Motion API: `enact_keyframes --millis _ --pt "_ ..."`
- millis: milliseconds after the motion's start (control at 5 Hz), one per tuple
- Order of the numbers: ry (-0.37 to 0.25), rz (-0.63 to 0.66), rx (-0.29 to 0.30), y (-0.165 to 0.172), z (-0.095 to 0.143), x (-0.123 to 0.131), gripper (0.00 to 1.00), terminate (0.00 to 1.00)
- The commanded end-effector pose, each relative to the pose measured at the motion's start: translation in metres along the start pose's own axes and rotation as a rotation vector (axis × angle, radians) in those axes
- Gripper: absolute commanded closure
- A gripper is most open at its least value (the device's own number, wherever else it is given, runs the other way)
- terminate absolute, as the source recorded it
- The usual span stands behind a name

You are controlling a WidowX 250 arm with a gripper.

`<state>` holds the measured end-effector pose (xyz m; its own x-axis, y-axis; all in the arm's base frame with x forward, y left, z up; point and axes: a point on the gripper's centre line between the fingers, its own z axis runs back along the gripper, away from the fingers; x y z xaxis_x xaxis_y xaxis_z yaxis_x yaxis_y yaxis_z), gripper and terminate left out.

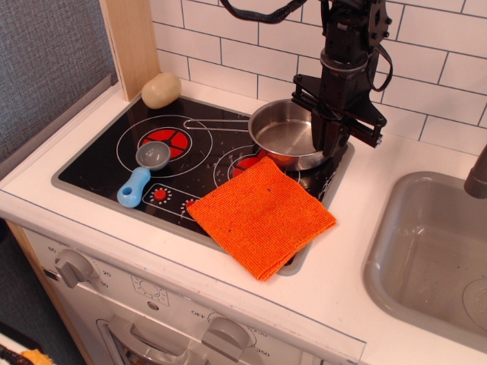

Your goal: Put the pan onto the orange cloth.

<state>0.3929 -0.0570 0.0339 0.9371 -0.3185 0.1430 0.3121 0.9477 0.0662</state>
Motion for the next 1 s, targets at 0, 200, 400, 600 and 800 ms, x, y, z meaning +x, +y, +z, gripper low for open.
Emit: enact_keyframes --millis 0,200,400,600,800 --pt "-0.147 -0.027 -0.035 0.015 0.066 0.010 1.00 0.00" --pt "-0.194 -0.038 -0.073 0.019 0.093 0.003 1.00 0.00" --pt "-0.199 -0.053 -0.098 0.020 0.112 -0.015 1.00 0.00" --pt "-0.174 -0.086 -0.084 0.023 0.125 -0.045 1.00 0.00" --pt "-0.141 -0.109 -0.068 0.025 0.124 -0.075 1.00 0.00"
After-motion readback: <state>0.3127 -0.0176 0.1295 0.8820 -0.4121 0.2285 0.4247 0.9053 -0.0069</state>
